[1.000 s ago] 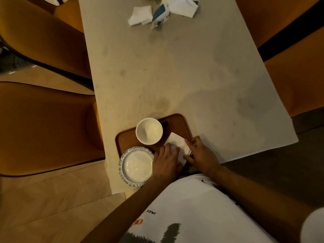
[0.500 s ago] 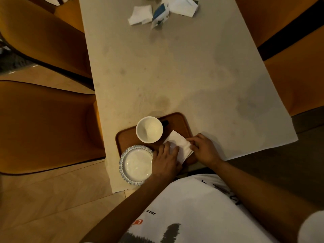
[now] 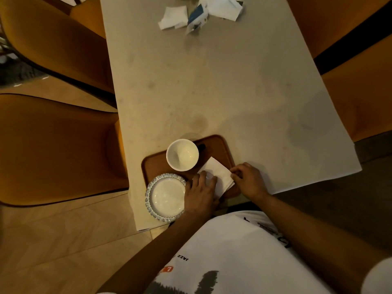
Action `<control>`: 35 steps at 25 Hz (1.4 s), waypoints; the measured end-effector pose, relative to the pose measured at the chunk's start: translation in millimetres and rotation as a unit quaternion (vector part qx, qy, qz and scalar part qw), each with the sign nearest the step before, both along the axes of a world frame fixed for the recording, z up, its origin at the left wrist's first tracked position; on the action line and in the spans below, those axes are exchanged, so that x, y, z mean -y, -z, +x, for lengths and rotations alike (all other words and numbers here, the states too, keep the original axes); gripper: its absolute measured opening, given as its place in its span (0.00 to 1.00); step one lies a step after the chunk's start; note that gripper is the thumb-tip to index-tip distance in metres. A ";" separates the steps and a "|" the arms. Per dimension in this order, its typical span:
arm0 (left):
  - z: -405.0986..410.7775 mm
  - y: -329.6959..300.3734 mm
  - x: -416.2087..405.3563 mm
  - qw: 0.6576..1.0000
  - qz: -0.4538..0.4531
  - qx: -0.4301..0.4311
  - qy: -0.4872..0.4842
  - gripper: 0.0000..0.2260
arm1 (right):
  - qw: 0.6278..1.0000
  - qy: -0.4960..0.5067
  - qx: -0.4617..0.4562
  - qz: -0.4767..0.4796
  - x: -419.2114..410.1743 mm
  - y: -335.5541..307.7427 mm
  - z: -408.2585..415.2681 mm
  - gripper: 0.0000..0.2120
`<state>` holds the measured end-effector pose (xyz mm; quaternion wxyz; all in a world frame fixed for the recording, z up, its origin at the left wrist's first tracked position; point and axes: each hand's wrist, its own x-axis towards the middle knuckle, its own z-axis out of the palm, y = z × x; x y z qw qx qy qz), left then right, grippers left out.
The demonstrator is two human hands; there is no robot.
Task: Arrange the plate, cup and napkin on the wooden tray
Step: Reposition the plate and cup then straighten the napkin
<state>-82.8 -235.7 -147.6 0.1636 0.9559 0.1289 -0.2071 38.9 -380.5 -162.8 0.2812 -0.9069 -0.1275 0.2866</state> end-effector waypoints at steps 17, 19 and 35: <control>-0.2 6.1 -1.8 0.999 0.019 0.016 0.023 0.28 | 0.998 0.049 -0.018 -0.017 -10.9 3.2 0.1 0.08; -0.6 8.4 -2.5 0.999 0.013 0.015 0.026 0.29 | 0.999 0.046 -0.015 -0.023 -11.8 3.3 -0.7 0.08; -47.4 -8.9 -27.1 0.991 -0.010 0.071 -0.115 0.27 | 0.960 -0.217 0.139 -0.106 -27.9 -15.4 -31.5 0.30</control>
